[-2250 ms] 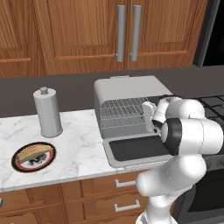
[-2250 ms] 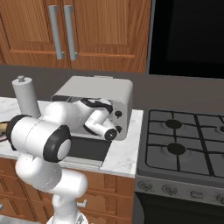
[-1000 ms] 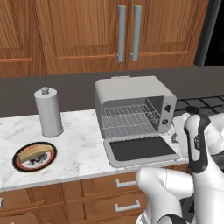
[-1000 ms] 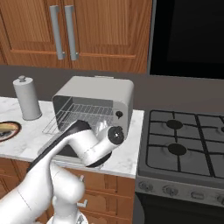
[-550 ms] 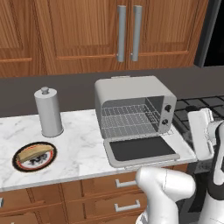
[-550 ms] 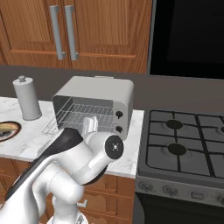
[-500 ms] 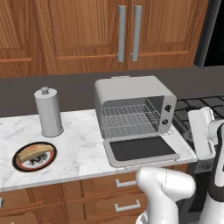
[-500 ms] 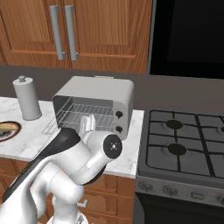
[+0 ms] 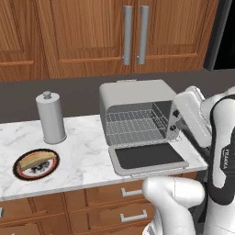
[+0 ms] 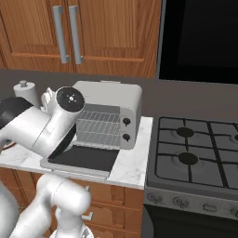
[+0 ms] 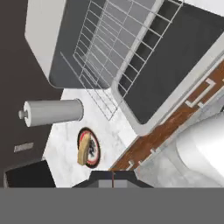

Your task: Pull the toaster oven rack outwards. Pick up the baguette from the plate and place it on the toaster oven rack. Close the toaster oven door fully and set the temperature to the lowest setting.

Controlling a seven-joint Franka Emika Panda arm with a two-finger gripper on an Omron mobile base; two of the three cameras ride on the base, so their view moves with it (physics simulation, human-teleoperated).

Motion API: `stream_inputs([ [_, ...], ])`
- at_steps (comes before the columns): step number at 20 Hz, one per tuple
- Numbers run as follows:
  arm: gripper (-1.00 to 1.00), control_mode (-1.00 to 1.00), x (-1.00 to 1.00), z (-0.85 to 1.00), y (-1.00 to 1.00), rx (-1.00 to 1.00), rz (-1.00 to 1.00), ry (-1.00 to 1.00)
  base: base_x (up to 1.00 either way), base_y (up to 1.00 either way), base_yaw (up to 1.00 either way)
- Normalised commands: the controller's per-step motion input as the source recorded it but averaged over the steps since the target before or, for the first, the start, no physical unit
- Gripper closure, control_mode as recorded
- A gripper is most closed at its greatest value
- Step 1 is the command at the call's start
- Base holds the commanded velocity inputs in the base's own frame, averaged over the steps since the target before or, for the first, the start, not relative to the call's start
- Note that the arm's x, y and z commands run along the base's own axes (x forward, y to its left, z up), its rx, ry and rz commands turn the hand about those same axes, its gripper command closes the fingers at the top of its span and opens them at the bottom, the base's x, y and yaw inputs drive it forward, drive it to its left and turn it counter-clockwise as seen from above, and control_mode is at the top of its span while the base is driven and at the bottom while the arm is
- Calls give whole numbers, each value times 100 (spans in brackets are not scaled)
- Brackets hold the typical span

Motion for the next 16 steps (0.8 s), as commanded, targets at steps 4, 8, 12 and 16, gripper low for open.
stream_inputs([
  [4,100,-100,13,18,100,-38,32,-2,0,0,0],
  [8,100,-100,4,-6,100,-24,32,0,0,0,0],
  [12,100,-100,0,-2,100,-18,20,3,0,0,0],
  [16,100,-100,1,-19,100,-10,8,9,0,0,0],
])
